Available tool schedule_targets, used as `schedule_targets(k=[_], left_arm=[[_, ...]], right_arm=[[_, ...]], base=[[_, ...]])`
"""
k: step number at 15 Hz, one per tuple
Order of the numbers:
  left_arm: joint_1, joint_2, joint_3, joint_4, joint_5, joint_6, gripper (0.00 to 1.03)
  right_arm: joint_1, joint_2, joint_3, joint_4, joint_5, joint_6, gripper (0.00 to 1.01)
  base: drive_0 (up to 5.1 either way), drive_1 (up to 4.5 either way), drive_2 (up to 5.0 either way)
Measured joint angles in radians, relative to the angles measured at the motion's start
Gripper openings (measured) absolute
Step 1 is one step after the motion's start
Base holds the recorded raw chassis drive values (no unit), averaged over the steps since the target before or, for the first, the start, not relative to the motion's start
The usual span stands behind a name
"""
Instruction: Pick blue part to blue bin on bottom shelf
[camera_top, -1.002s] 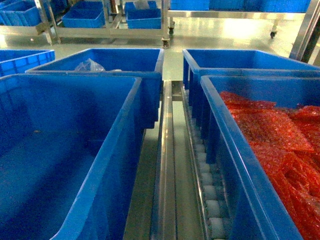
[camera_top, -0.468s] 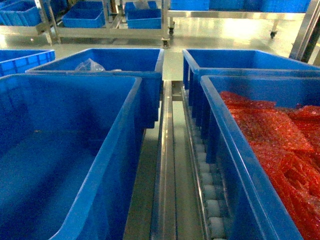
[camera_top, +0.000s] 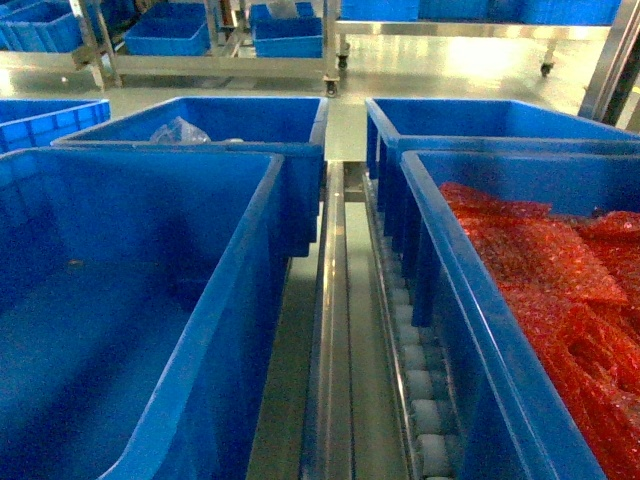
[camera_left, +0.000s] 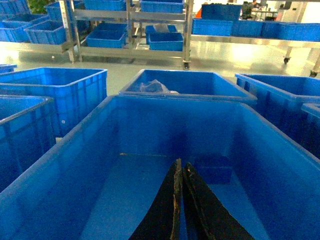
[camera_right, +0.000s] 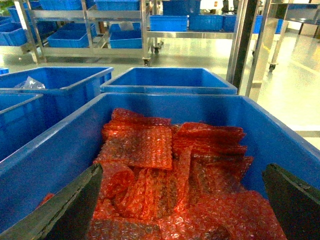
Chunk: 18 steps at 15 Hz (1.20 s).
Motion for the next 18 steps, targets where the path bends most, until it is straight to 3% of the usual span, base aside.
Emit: schedule_targets(k=[2, 4, 8, 9, 16, 18], left_arm=[[0.000, -0.035, 0.000, -0.034, 0.000, 0.000, 0.02], [0.000, -0.186, 0.001, -0.223, -0.001, 0.000, 0.02], [0.001, -0.204, 0.001, -0.214, 0.000, 0.003, 0.02], [0.000, -0.204, 0.001, -0.214, 0.000, 0.003, 0.07], [0.001, -0.204, 0.001, -0.214, 0.000, 0.004, 0.94], [0.001, -0.204, 0.001, -0.215, 0.000, 0.005, 1.00]], right_arm=[[0.000, 0.000, 0.000, 0.000, 0.000, 0.000, 0.98], [0.000, 0.000, 0.000, 0.000, 0.000, -0.001, 0.98], [0.000, 0.000, 0.000, 0.000, 0.000, 0.000, 0.98], [0.000, 0.000, 0.000, 0.000, 0.000, 0.000, 0.98], [0.000, 0.000, 0.000, 0.000, 0.000, 0.000, 0.98], [0.000, 0.000, 0.000, 0.000, 0.000, 0.000, 0.98]], base=[[0.0, 0.00, 0.0], [0.0, 0.00, 0.0], [0.0, 0.00, 0.0], [0.0, 0.00, 0.0], [0.0, 0.00, 0.0], [0.0, 0.00, 0.0]])
